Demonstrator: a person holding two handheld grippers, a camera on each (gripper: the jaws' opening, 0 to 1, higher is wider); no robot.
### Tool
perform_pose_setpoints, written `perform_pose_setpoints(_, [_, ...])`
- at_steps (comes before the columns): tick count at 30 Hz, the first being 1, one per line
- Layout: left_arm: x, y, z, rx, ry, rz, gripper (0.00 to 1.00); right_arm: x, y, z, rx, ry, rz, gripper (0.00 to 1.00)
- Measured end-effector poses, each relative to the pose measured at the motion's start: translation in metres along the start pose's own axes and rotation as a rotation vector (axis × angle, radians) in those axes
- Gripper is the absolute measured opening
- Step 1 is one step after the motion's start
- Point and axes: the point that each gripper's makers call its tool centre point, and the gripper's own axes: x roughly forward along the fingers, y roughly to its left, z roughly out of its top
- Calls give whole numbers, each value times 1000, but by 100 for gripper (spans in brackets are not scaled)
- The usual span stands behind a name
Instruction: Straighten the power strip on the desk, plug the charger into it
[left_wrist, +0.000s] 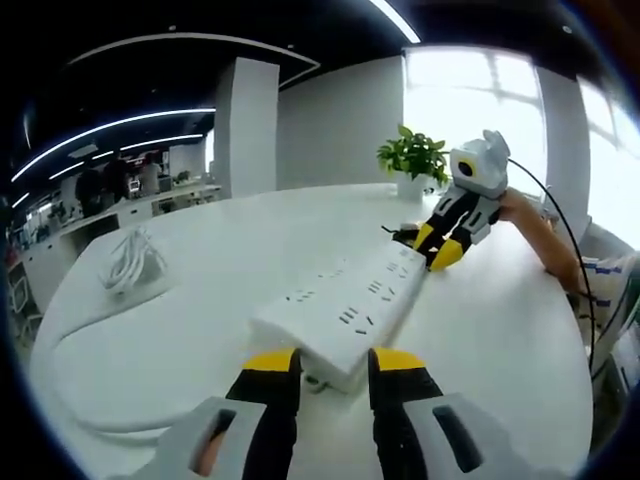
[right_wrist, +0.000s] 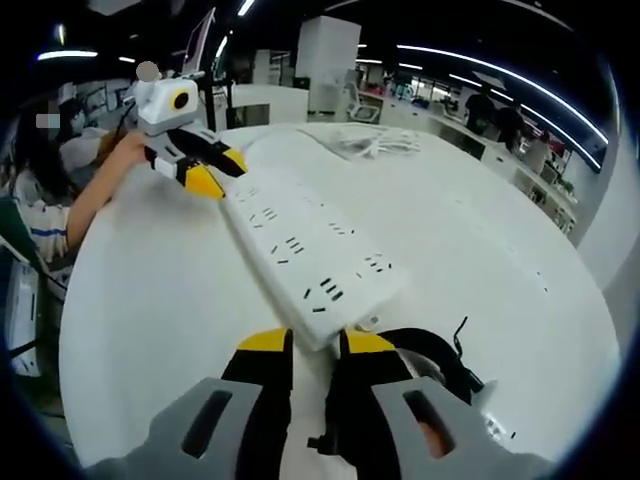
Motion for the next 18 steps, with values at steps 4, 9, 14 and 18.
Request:
perform_pose_setpoints(4, [0,-2,-1,-1,1,-7,27,-2,-2,0,-10,4,9,18])
perform_pose_setpoints(9, [0,-1,-1,16,5,-2,27,-2,-3,0,-9,-6,16,18])
perform_pose_setpoints(14, [0,0,0,22,5,-4,27,-10,-6,4,39,-42,51,19])
perform_pose_setpoints(18, [0,0,-1,34,6,-7,27,-17,-4,15,44,-107,79,18])
